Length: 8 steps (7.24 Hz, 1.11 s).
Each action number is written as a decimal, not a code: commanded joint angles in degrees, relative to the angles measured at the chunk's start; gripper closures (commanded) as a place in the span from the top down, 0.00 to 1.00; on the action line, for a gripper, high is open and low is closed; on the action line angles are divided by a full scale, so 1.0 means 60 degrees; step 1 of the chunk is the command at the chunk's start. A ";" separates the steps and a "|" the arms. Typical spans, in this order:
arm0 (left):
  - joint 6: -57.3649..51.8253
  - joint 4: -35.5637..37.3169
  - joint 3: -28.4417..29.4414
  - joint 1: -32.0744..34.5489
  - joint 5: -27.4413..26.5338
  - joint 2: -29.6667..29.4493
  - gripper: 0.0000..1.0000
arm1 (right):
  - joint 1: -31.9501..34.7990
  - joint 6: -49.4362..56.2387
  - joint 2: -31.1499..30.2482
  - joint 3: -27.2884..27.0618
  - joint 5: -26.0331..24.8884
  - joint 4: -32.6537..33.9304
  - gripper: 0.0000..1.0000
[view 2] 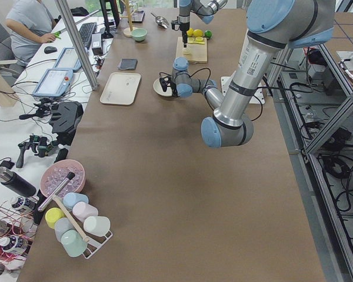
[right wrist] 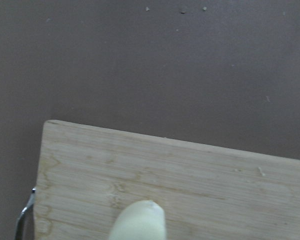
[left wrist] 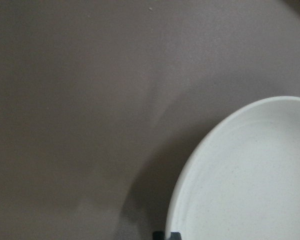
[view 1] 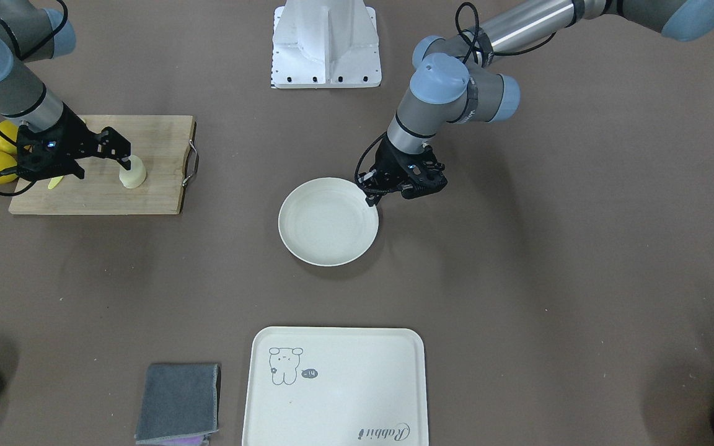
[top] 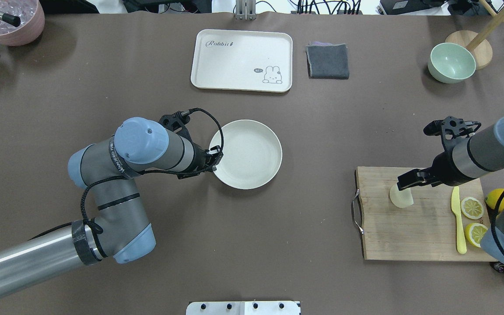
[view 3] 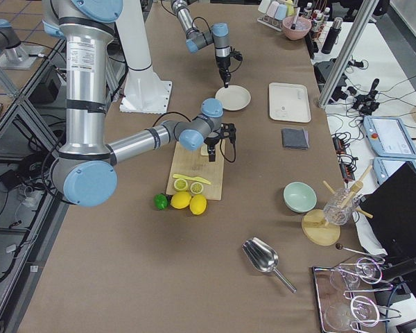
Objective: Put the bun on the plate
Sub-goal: 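Grasp the pale bun on the cutting board with right gripper while left releases plate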
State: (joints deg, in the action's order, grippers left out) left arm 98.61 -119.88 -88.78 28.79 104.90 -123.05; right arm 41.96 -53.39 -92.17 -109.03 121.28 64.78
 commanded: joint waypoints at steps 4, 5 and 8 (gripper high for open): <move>0.0016 0.0000 0.0002 -0.0124 -0.0095 0.0045 0.00 | -0.0682 -0.0435 -0.0179 0.0110 -0.0732 -0.0030 0.60; 0.0030 -0.0015 0.0002 -0.0197 -0.0096 0.0045 0.00 | -0.0651 -0.0404 -0.0107 0.0096 -0.0673 -0.0015 0.20; 0.0030 0.0000 -0.0042 -0.0198 -0.0081 0.0001 0.97 | -0.0593 -0.0403 0.0053 0.0110 -0.0483 0.0058 0.00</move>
State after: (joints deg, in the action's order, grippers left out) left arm 98.73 -119.95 -88.77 27.58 104.35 -122.88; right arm 38.09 -55.84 -92.36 -108.38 117.75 64.96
